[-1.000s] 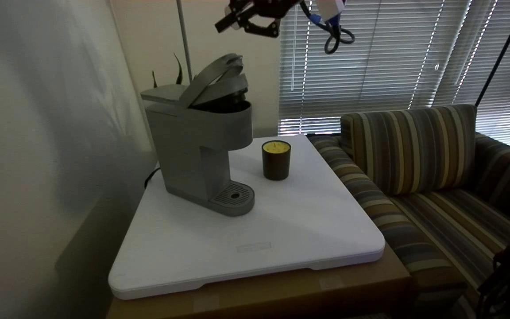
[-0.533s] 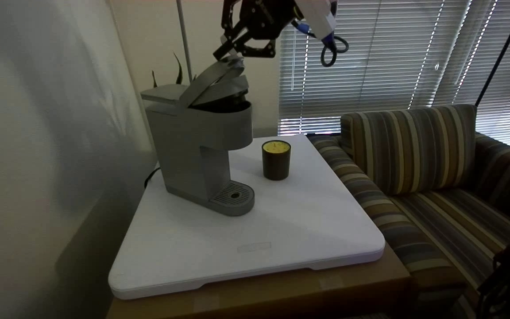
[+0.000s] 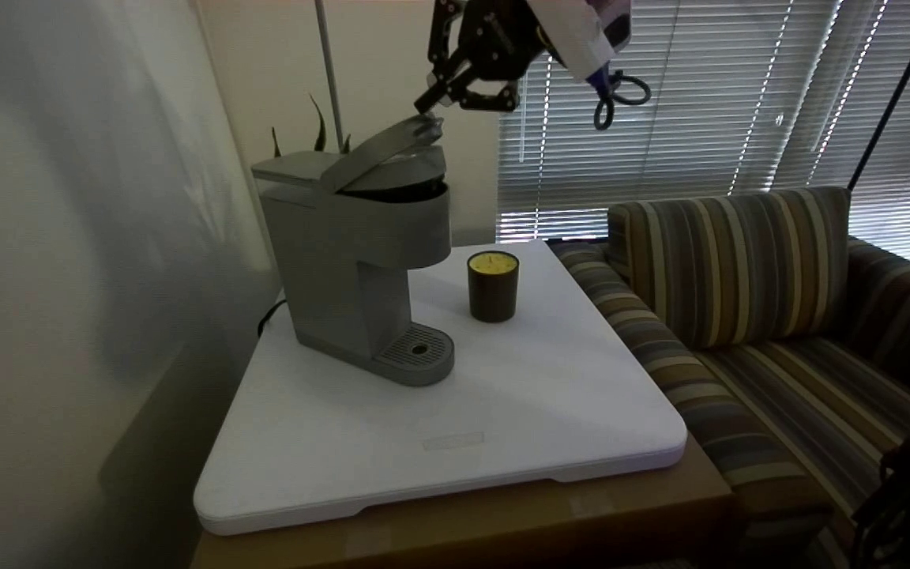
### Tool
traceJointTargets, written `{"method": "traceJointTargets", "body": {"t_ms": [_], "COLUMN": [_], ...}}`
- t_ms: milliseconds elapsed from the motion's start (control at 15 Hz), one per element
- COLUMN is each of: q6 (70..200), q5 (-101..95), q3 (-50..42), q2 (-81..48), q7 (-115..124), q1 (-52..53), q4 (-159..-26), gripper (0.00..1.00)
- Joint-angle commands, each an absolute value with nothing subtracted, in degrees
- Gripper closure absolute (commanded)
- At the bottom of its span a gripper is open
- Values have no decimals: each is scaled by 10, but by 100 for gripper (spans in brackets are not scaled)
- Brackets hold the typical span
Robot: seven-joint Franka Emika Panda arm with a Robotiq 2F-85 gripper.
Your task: Open the coffee maker, close it, then open it again
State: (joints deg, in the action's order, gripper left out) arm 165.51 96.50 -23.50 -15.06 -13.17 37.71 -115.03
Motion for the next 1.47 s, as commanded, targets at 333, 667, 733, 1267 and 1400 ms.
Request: {"method": "traceJointTargets", "body": {"t_ms": [333, 667, 733, 1267, 1400], "q6": [1616, 1532, 1508, 1403, 1409], "q5": [1339, 1459, 1463, 1404, 1391], "q3": [-260, -279, -280, -91, -74], "q2": [-127, -125, -124, -118, -117], "q7": [-309, -374, -372, -368, -365], "q1": [377, 374, 372, 163, 139], "q4": [-1203, -1248, -1259, -1302, -1310], "gripper": [100, 100, 100, 100, 100]}}
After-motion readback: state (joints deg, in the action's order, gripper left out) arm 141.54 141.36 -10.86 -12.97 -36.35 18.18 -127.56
